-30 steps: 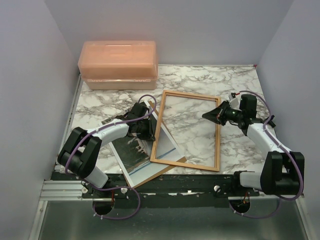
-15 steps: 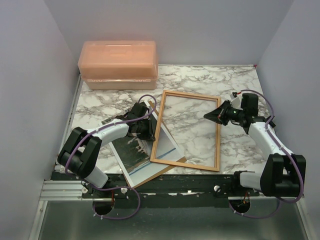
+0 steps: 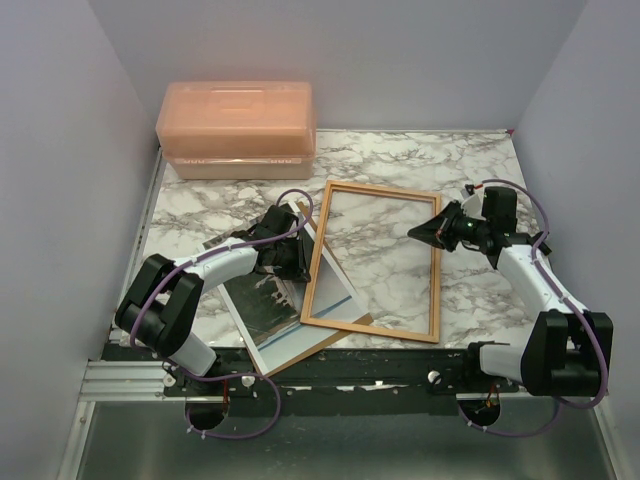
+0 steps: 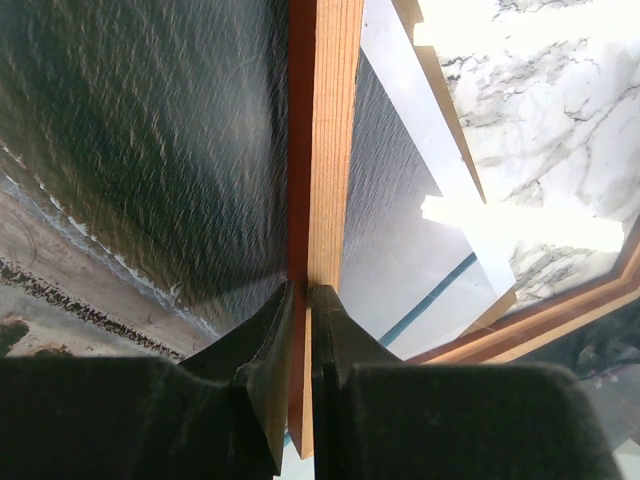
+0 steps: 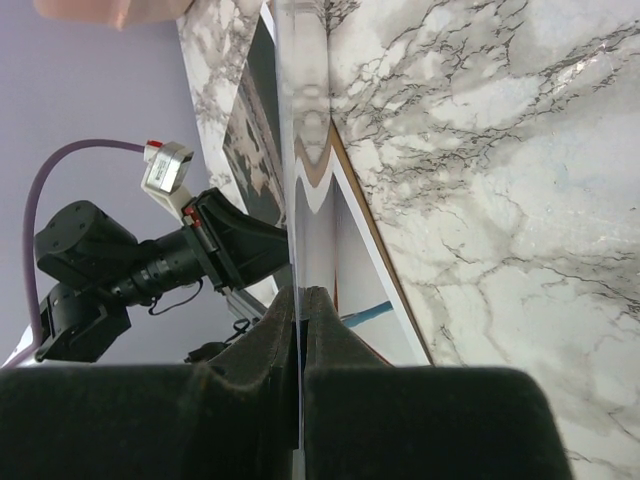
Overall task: Put the photo into the frame
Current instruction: Place the photo frame item in the photo frame.
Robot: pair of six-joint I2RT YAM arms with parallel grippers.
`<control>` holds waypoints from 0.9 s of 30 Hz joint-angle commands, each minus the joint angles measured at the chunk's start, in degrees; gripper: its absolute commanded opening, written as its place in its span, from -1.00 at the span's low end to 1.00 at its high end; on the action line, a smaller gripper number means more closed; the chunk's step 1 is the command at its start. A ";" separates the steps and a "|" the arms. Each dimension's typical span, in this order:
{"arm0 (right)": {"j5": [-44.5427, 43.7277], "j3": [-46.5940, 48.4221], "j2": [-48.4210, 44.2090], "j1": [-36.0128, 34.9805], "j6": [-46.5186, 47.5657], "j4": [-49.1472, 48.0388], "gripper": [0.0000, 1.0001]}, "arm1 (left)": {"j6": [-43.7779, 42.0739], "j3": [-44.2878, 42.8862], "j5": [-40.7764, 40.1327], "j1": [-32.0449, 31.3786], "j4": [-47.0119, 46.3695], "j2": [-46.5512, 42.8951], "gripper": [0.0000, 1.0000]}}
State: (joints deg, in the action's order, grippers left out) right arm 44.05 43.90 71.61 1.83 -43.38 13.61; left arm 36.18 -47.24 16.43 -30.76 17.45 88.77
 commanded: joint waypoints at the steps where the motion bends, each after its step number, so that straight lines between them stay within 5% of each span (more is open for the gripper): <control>1: 1.80 0.44 0.20 -0.16 0.56 -0.27 -0.99 | -2.01 1.28 -3.53 -0.44 1.71 3.24 -0.73; 27: 7.43 -3.29 0.25 -0.16 -8.98 -16.99 -0.99 | -1.82 1.28 -3.34 -0.88 1.25 3.77 -0.74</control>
State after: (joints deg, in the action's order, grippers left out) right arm 49.67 41.30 71.61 1.80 -51.22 0.89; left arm 36.18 -47.46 16.97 -30.87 17.19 89.21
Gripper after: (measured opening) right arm 0.038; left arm 0.132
